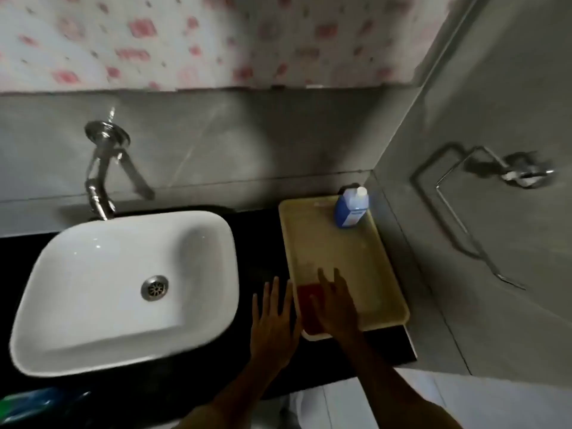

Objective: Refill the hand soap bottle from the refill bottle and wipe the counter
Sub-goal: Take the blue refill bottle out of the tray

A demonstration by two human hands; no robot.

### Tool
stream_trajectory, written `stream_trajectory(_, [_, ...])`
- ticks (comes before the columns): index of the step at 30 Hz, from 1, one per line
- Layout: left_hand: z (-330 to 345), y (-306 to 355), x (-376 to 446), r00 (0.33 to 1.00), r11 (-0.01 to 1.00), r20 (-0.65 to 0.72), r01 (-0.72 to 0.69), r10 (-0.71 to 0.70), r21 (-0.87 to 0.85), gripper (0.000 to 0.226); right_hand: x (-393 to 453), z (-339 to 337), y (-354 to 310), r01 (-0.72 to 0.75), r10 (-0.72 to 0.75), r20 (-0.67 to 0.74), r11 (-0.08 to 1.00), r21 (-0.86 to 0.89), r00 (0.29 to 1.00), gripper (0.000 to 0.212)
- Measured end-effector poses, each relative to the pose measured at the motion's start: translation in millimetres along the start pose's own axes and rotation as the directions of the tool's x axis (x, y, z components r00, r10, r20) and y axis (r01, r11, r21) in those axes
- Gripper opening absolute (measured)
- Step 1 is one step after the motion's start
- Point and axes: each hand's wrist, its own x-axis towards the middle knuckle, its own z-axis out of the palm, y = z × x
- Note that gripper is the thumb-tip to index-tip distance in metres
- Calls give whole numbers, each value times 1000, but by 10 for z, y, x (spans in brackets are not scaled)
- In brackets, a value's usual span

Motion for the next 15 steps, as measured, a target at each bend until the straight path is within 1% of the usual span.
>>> stream_trajectory(1, [64,17,9,999,1000,47,17,-17,-6,71,49,67,44,-17,17,62,1000,11,998,67])
stream_trajectory(2, [170,26,30,998,1000,54,29,-29,-1,72,120,148,95,-27,26,114,1000,6,993,69])
stream_trajectory(4, [394,24,10,998,999,51,47,-48,16,72,208,291,200,2,8,177,999,-52,984,75])
stream_trajectory(7, [521,84,5,995,997,68,76,-75,-7,70,315,396,246,34,-14,171,993,-113,985,83])
stream_trajectory(10, [579,141,19,994,996,69,92,-90,-16,67,356,475,241,36,-25,112,995,-95,993,87])
stream_trajectory(12, [548,171,19,990,993,91,114,-111,-30,67,323,534,256,26,-18,88,996,-84,996,88])
stream_trajectory(15, [517,192,40,986,991,106,134,-131,-23,67,307,582,307,23,-12,111,995,-97,994,86])
